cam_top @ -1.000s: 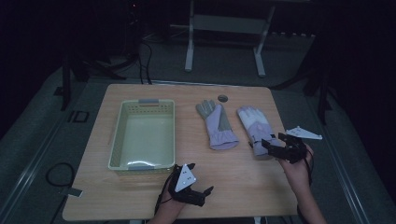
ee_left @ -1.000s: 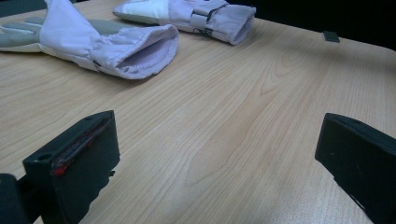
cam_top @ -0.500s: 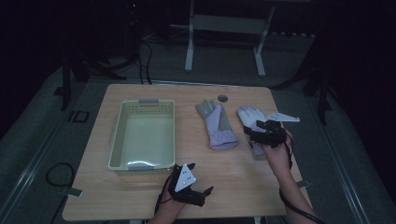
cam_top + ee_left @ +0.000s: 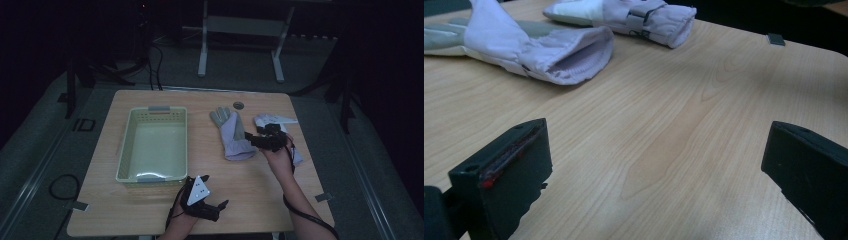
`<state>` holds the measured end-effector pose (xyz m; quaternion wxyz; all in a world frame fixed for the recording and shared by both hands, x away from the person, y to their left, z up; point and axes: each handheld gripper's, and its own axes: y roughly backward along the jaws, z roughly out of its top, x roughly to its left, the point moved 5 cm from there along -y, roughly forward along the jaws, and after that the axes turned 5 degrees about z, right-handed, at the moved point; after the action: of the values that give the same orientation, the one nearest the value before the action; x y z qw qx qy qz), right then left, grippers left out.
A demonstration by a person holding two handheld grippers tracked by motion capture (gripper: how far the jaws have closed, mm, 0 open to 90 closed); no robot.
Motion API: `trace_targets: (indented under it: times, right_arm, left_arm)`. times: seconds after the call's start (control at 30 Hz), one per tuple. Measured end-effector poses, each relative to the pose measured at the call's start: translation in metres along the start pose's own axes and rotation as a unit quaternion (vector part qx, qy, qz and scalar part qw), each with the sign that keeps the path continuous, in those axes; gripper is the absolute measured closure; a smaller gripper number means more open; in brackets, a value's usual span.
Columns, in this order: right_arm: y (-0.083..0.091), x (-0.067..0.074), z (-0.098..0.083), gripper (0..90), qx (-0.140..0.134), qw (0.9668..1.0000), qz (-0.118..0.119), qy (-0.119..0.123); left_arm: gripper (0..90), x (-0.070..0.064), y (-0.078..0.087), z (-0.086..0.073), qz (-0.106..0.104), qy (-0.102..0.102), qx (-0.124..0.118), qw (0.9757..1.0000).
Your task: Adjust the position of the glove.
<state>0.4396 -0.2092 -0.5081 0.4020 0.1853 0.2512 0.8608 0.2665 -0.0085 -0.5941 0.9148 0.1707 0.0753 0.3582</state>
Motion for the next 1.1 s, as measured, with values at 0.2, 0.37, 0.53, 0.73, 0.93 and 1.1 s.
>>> trace_targets:
  times: [0.2, 0.37, 0.53, 0.73, 0.93, 1.1]
  right_arm:
    - [-0.024, 0.003, -0.003, 42.0, 0.017, 0.9999, 0.001, 0.002]
    - [-0.042, 0.001, -0.004, 41.5, 0.026, 0.9997, 0.002, -0.001]
    - [-0.054, -0.003, -0.005, 43.1, 0.035, 0.9994, 0.000, -0.004]
    - [-0.075, -0.008, -0.012, 43.9, 0.053, 0.9984, -0.003, -0.019]
    - [-0.085, -0.013, -0.020, 47.3, 0.067, 0.9975, -0.015, -0.016]
    - [-0.091, -0.015, -0.027, 58.1, 0.076, 0.9967, -0.028, -0.008]
  left_arm:
    - [0.0, 0.000, 0.000, 0.000, -0.001, 0.000, -0.001, 1.0000]
    - [0.0, 0.000, 0.000, 0.000, -0.001, 0.000, -0.001, 1.0000]
    - [0.0, 0.000, 0.000, 0.000, -0.002, 0.000, -0.001, 1.0000]
    - [0.0, 0.000, 0.001, 0.000, -0.006, 0.002, -0.003, 1.0000]
    - [0.0, 0.000, 0.001, 0.000, -0.006, 0.001, -0.003, 1.0000]
    - [0.0, 0.000, 0.001, 0.000, -0.006, 0.002, -0.003, 1.0000]
